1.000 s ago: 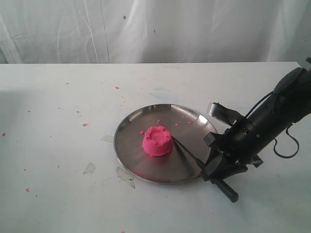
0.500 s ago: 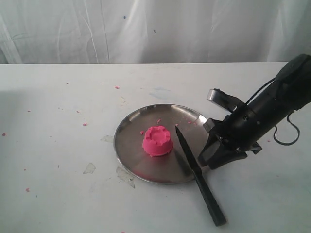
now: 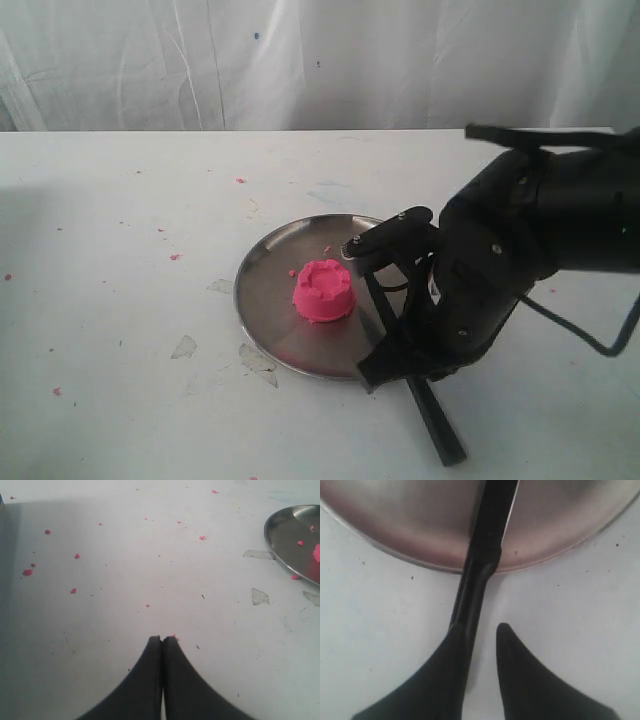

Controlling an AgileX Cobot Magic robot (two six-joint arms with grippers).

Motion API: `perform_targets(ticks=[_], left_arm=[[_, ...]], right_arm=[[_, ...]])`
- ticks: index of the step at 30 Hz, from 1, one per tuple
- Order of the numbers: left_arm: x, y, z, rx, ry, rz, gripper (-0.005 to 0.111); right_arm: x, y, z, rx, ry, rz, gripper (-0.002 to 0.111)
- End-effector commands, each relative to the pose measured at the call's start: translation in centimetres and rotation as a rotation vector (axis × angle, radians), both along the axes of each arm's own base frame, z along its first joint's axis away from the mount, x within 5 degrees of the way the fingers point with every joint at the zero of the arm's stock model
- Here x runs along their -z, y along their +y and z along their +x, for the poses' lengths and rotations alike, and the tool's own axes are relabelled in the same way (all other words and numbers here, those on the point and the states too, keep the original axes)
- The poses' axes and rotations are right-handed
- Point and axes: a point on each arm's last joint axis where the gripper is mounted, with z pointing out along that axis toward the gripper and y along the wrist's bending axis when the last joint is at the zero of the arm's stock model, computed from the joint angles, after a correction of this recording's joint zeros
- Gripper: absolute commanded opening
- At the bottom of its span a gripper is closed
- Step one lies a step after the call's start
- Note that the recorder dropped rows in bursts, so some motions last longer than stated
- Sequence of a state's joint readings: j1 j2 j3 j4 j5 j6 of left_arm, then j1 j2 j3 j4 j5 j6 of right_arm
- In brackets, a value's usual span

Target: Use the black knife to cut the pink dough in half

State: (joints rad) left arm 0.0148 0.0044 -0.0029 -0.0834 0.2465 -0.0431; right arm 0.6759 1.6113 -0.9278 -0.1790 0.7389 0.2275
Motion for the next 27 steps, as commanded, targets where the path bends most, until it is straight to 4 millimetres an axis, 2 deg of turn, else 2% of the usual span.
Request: perform_targets(ticks=[1, 5, 10, 15, 21, 27], left_arm=[[0.1, 0.0, 0.0, 0.002, -0.001, -0.006, 0.0], [0.1, 0.0, 0.0, 0.002, -0.001, -0.006, 0.0], [0.1, 0.0, 0.0, 0.002, -0.001, -0.006, 0.0], [0.1, 0.0, 0.0, 0.002, -0.001, -0.006, 0.0], [0.1, 0.0, 0.0, 0.002, -0.001, -0.006, 0.0], [0.1, 0.0, 0.0, 0.002, -0.001, -0.006, 0.0]], right_arm=[[1.1, 1.1, -0.4, 0.087, -0.045, 0.091, 0.021], [1.7, 1.8, -0.1, 0.089, -0.059, 0.144, 0.027], [1.7, 2.2, 0.3, 0.08, -0.091, 0.185, 0.027], [1.1, 1.9, 0.1, 0.056, -0.072, 0.139, 0.027], [0.1, 3.1, -2.5, -0.042, -0.028, -0.084, 0.027], [-0.2, 4.9, -4.0, 0.073, -0.309, -0.323, 0.027]])
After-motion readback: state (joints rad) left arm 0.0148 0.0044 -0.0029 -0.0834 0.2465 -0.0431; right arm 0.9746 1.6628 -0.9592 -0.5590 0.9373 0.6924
